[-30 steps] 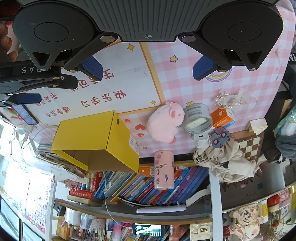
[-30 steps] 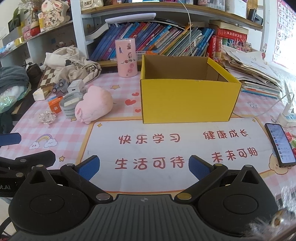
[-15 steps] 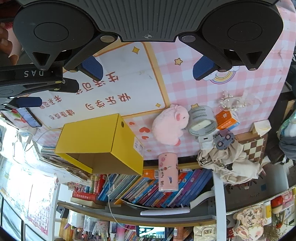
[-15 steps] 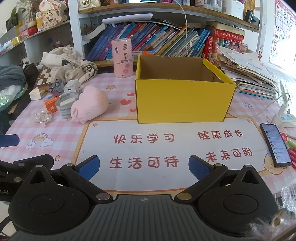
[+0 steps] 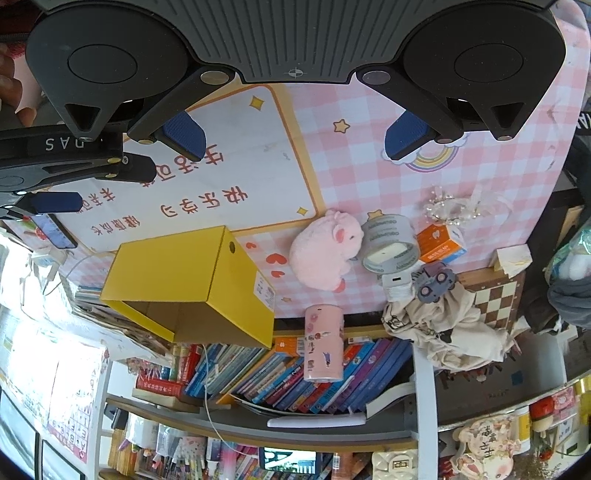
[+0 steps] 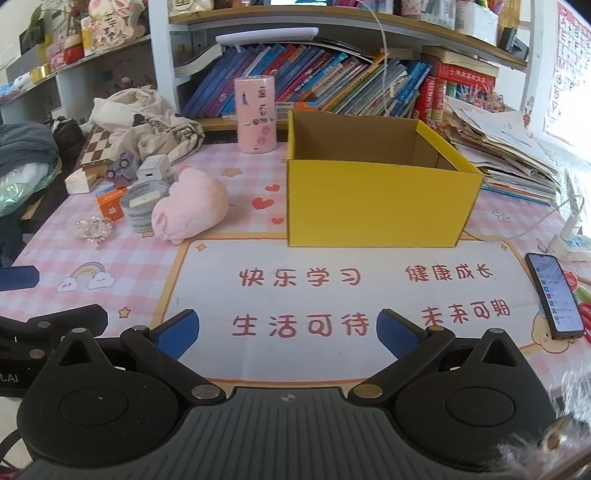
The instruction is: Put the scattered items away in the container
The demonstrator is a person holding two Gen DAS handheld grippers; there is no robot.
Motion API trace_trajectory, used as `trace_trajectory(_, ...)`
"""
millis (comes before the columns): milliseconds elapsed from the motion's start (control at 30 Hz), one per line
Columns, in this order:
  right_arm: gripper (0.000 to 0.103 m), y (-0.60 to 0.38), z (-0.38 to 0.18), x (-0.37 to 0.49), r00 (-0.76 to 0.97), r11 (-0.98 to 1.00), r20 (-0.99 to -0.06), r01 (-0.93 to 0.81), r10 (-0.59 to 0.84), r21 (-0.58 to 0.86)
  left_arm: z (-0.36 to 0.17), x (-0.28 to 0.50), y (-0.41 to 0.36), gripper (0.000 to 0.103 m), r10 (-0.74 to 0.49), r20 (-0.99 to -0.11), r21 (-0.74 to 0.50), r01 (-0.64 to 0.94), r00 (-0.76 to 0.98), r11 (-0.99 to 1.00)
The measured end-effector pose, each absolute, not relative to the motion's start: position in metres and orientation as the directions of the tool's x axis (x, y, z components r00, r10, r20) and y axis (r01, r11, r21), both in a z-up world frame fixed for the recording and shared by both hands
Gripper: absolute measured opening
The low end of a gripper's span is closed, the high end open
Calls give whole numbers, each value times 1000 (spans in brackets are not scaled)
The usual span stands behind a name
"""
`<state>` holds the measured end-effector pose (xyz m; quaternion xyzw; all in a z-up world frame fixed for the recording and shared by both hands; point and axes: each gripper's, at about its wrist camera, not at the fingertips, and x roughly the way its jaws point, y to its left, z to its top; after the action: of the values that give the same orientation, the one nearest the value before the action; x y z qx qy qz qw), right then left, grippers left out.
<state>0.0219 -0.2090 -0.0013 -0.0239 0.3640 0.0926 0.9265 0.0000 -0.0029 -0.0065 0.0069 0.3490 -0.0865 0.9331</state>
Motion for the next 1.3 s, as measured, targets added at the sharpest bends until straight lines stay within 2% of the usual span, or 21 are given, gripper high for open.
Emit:
trace_trajectory(900,103,-170,-8,67,659,937,-702,-346,270,35,-15,20,23,103,-66,-679,-45,49,731,998)
trace_trajectory(1300,103,-146,-15,102,610,898,-726,-440,318,24,-24,41,42,103,-30,-696,-85,-40,718,996)
